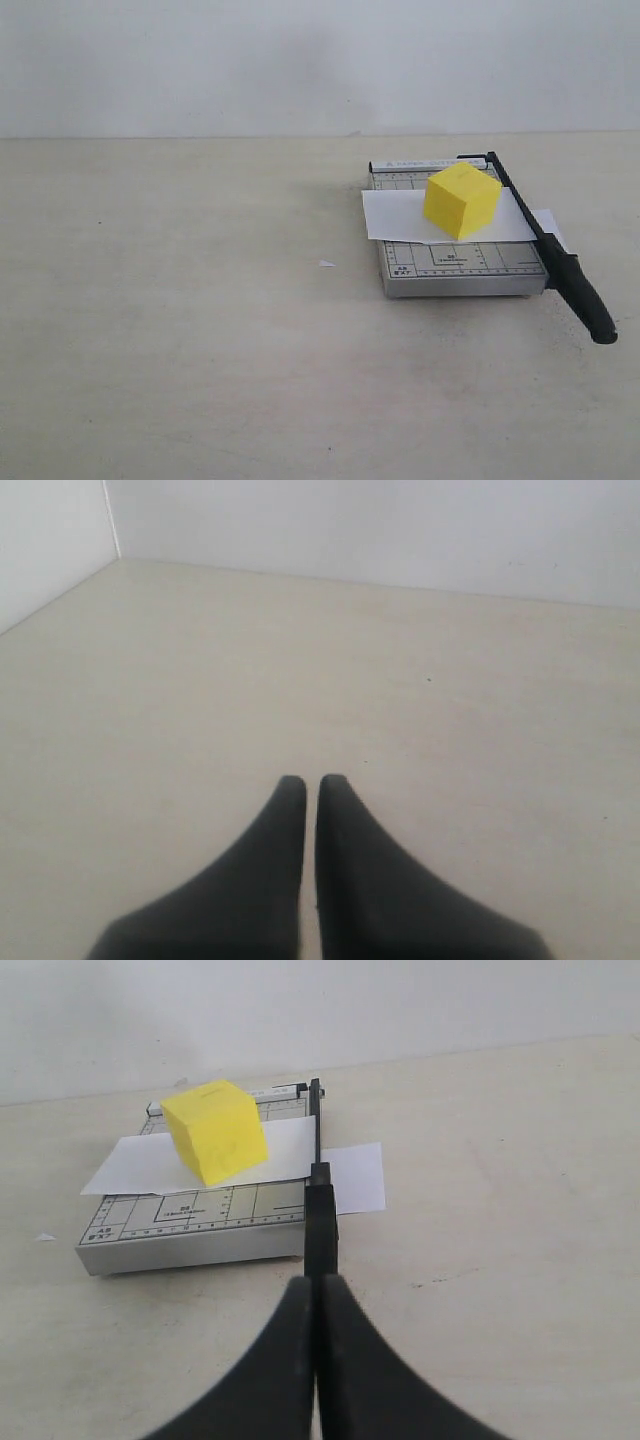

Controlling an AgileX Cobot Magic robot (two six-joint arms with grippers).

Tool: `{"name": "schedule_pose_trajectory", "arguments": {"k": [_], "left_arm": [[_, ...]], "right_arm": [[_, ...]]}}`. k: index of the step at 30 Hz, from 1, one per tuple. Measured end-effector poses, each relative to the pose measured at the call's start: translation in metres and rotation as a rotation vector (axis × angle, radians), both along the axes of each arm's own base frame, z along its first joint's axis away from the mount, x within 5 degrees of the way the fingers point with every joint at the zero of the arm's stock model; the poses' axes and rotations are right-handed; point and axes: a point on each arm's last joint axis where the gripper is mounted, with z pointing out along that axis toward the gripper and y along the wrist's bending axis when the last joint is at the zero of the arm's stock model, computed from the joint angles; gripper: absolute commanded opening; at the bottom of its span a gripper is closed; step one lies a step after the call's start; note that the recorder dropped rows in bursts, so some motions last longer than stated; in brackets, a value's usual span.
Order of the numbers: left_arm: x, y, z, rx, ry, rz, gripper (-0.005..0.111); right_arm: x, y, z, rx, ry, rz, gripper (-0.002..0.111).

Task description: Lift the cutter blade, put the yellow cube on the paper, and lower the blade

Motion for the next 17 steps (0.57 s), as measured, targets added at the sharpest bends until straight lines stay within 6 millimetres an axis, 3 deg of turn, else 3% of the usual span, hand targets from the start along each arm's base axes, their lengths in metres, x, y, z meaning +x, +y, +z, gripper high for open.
{"name": "schedule_pose_trajectory", "arguments": {"k": [17], "left_arm": [[0.0, 0.0, 0.0, 0.0, 0.0, 0.0, 0.004]], "right_arm": [[0.0001, -0.0001, 0.0005, 0.0, -0.006, -0.001, 0.0]]}}
